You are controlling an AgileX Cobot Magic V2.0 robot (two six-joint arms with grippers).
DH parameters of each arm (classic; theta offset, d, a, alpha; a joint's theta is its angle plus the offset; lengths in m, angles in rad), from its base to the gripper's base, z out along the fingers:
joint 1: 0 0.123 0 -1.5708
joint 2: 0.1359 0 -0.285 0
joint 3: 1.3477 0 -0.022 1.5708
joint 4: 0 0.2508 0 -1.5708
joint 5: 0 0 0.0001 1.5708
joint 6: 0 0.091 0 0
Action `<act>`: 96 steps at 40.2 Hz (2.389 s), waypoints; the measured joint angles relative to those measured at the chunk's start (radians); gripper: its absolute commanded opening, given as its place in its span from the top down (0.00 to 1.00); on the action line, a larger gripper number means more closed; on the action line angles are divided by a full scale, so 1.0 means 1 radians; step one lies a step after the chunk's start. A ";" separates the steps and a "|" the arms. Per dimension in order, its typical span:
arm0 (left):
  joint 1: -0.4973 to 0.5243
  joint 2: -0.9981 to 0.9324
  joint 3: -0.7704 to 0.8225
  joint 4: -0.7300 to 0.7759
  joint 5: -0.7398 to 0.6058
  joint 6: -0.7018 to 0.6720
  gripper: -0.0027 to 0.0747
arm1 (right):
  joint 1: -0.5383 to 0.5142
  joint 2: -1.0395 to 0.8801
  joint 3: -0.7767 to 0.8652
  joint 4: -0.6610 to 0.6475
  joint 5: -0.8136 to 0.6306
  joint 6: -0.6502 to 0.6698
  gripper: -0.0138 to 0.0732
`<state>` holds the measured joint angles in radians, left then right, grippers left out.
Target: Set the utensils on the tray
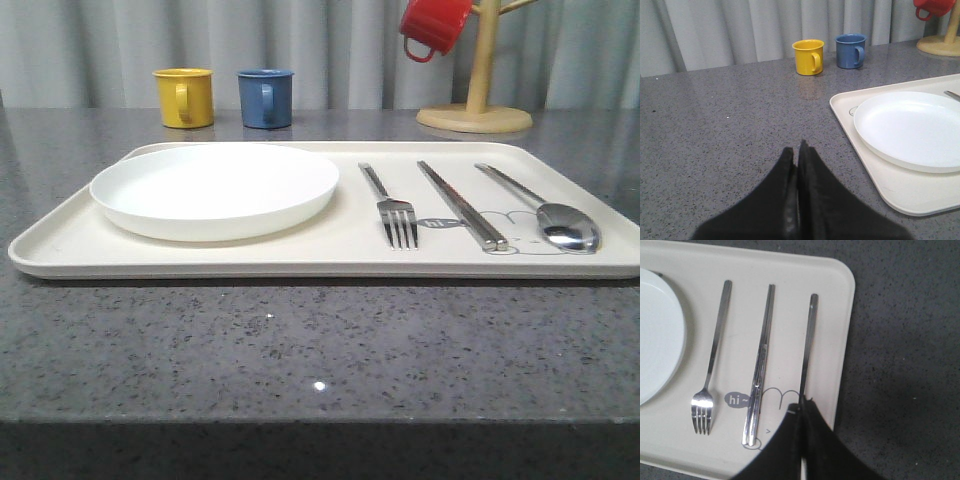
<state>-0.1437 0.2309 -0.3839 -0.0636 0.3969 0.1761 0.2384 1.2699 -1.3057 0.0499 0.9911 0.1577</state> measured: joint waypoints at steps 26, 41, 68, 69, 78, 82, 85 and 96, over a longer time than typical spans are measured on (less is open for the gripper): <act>0.000 0.000 0.000 0.000 -0.001 0.000 0.99 | 0.000 -1.045 0.934 -0.073 -0.544 -0.026 0.92; 0.000 0.000 0.000 0.000 -0.001 0.000 0.99 | 0.000 -1.183 0.984 -0.077 -0.544 -0.026 0.92; 0.000 -0.006 0.010 0.000 -0.009 0.000 0.99 | 0.000 -1.183 0.984 -0.077 -0.544 -0.026 0.92; 0.000 -0.012 0.019 0.000 -0.012 0.000 0.99 | 0.000 -1.183 0.984 -0.077 -0.544 -0.026 0.92; 0.042 -0.154 0.171 0.000 -0.024 0.000 0.99 | 0.000 -1.183 0.984 -0.077 -0.544 -0.026 0.92; 0.060 -0.225 0.254 0.000 -0.024 0.000 0.99 | 0.000 -1.183 0.984 -0.077 -0.544 -0.026 0.92; 0.070 -0.237 0.307 0.000 -0.032 0.000 0.99 | 0.000 -1.183 0.984 -0.077 -0.544 -0.026 0.92; 0.088 -0.237 0.392 -0.003 -0.157 0.000 0.99 | 0.000 -1.183 0.984 -0.077 -0.544 -0.026 0.92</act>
<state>-0.0560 -0.0063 0.0085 -0.0666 0.2402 0.1761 0.2384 0.0867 -0.3218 -0.0271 0.4470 0.1321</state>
